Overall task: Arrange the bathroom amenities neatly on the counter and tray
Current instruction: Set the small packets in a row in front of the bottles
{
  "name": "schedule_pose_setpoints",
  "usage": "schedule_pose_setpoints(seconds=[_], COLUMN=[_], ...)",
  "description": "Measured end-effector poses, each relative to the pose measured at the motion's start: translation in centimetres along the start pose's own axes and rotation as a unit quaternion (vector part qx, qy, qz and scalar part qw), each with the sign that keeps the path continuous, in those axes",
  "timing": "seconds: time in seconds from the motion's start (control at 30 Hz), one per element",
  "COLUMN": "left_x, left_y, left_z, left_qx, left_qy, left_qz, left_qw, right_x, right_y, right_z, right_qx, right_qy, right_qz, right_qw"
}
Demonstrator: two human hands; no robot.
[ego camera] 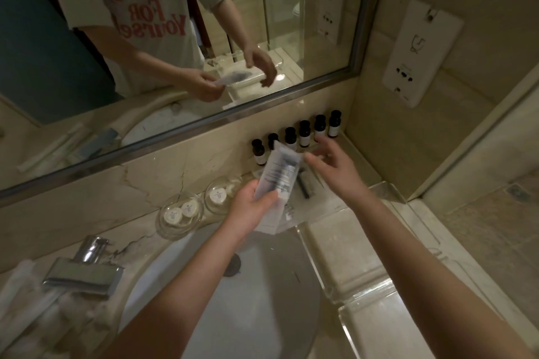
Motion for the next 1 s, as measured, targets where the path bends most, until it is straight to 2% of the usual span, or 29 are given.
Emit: schedule_pose_setpoints(seconds=[0.1,0.2,0.27,0.33,0.4,0.47,0.53,0.6,0.63,0.7,0.77,0.83,0.9,1.0], left_x=[0.3,0.4,0.1,-0.1,0.2,1.1,2.3,3.1,3.2,2.7,1.8,1.4,2.3,4.2], left_y=[-0.8,-1.8,-2.0,-2.0,-1.8,-1.9,-2.7,-3.7,-3.7,-2.9,-2.1,-2.1,-2.6,-2.6], left_z=[2.4,3.5,3.4,2.9,2.1,1.4,1.1,1.4,1.6,1.5,1.6,2.3,2.7,2.1], left_qx=[0.127,0.207,0.212,0.140,0.016,-0.071,-0.114,-0.135,-0.136,-0.116,-0.057,0.018,0.062,0.073], left_qy=[0.148,0.211,0.204,0.108,-0.008,-0.047,-0.071,-0.124,-0.153,-0.167,-0.103,-0.008,0.043,0.056], left_qz=[0.016,0.051,0.059,0.024,-0.041,-0.134,-0.244,-0.291,-0.279,-0.203,-0.105,-0.045,-0.041,-0.043], left_qw=[0.981,0.954,0.954,0.984,0.999,0.987,0.960,0.939,0.938,0.958,0.987,0.999,0.996,0.995], right_x=[2.3,2.7,2.5,1.9,1.3,1.0,0.9,0.6,0.4,0.0,-0.2,-0.1,-0.1,-0.7], right_y=[-1.6,-2.4,-2.9,-3.2,-3.4,-3.7,-3.8,-3.8,-3.8,-3.4,-3.2,-3.3,-3.4,-3.1], right_z=[-2.0,-3.6,-4.4,-5.0,-5.2,-5.5,-5.8,-5.9,-5.6,-4.4,-2.5,-1.2,-0.2,1.3], right_qx=[0.002,-0.030,-0.048,-0.048,-0.037,-0.019,-0.002,-0.004,-0.003,0.036,0.118,0.169,0.180,0.202], right_qy=[0.020,0.011,0.028,0.067,0.109,0.162,0.213,0.235,0.238,0.242,0.268,0.266,0.214,0.184], right_qz=[-0.118,-0.140,-0.154,-0.172,-0.210,-0.262,-0.289,-0.290,-0.283,-0.250,-0.206,-0.172,-0.135,-0.065], right_qw=[0.993,0.990,0.986,0.982,0.971,0.951,0.933,0.928,0.929,0.937,0.934,0.933,0.951,0.960])
Point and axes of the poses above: each hand's wrist, its own y-axis towards the middle knuckle, its own x-axis out of the palm, z = x × y, the point moved 8 cm from there along y, towards the middle knuckle, and after that the axes turned 11 degrees about z, right-handed, at the moved point
